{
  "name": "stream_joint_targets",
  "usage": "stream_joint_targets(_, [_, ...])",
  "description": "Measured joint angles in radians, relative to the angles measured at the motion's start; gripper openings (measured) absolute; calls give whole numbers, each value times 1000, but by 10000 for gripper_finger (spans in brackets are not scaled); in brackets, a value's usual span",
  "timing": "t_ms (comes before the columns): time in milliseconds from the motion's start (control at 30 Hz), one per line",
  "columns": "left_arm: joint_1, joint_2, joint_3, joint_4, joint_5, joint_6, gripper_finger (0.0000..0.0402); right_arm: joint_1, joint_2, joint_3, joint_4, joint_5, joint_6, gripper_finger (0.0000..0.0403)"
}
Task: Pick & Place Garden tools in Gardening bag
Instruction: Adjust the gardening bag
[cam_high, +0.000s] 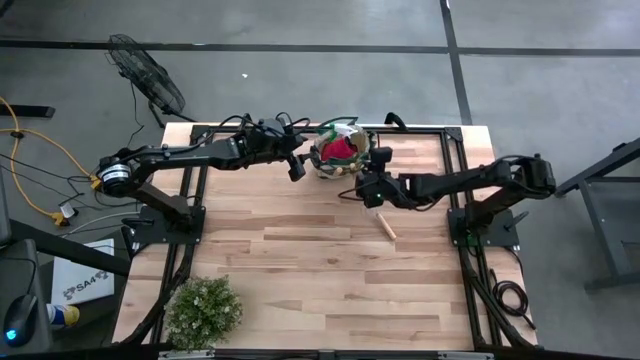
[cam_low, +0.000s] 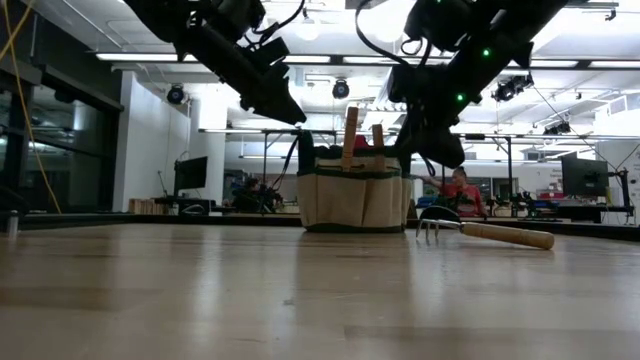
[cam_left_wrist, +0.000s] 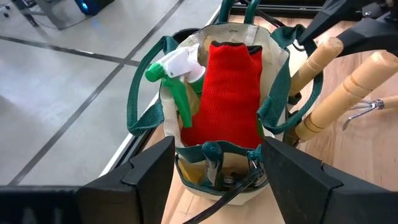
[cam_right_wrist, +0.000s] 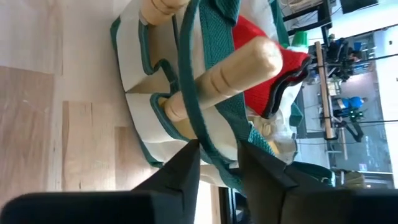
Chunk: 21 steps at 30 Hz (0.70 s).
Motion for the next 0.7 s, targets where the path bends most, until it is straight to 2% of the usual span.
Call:
stream_joint_targets(233, [0,0,0,0,0,-9,234,38,0,0,9,66,0,44])
stream_joint_targets(400, [0,0,0,0,1,-13,234,44,0,0,26,70,0,10])
stream_joint_targets(700, [0,0,0,0,17,-18,234,44,-46,0,99,67,6,6])
